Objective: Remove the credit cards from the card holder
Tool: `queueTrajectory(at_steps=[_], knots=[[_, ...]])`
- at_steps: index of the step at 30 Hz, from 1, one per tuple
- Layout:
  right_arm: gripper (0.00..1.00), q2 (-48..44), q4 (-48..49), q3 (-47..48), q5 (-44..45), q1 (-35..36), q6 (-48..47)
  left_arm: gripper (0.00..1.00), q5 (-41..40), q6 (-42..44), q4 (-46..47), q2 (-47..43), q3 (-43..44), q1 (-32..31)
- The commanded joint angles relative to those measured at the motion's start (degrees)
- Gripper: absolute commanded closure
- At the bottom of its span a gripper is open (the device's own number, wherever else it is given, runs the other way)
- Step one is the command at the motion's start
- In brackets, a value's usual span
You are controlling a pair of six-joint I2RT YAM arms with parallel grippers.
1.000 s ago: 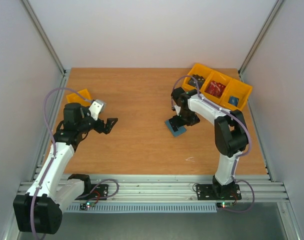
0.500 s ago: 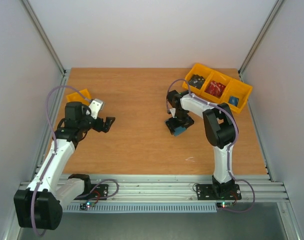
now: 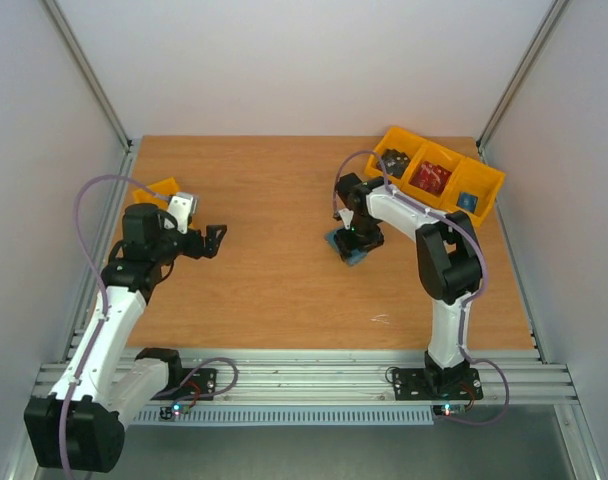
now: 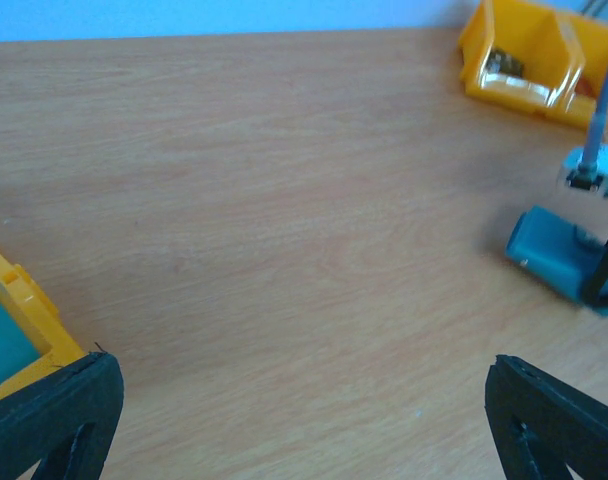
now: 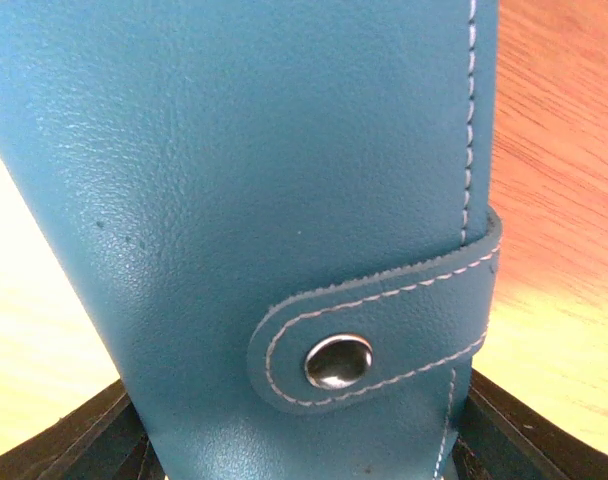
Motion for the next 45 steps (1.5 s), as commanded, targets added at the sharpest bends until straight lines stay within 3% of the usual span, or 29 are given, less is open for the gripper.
queueTrajectory(at_steps=[1, 5, 10, 16, 25, 30, 34, 38, 45], knots=[[0.39, -7.22, 1.57, 2.46, -5.38, 0.84, 1.01, 0.01, 2.61, -14.86, 8.00, -1.74, 1.93, 0.13], [0.40, -13.08, 3.37, 4.67, -6.40, 2.32, 1.29, 0.00, 13.91, -23.26, 16.51, 0.75, 1.82, -1.06], [0.40, -20.08, 7.18, 8.24, -6.90, 8.19, 0.68, 0.01, 16.72, -32.08, 24.19, 3.03, 6.78, -4.33], [0.41, -24.09, 15.99, 12.34, -6.19, 16.81, 5.55, 0.01, 25.01, -29.66, 25.02, 0.63, 10.32, -8.53], [0.42, -25.89, 24.31, 15.00, -0.72, 25.24, 7.56, 0.01, 19.07, -36.27, 33.07, -1.79, 9.55, -9.79], [0.41, -25.77, 23.77, 16.55, -1.77, 26.45, 4.91, 0.01, 23.94, -33.65, 33.13, -1.46, 9.15, -10.48], [0.41, -27.40, 24.27, 14.69, -2.89, 27.89, 0.86, 0.09, 22.85, -33.22, 32.22, -1.80, 9.18, -10.55], [0.41, -28.11, 24.42, 14.32, -4.60, 27.90, 0.57, 0.24, 20.05, -34.62, 31.89, -1.05, 9.53, -10.55], [0.41, -28.14, 24.45, 14.09, -5.58, 27.90, 0.79, 0.41, 19.46, -35.97, 30.64, -0.46, 10.20, -10.54]])
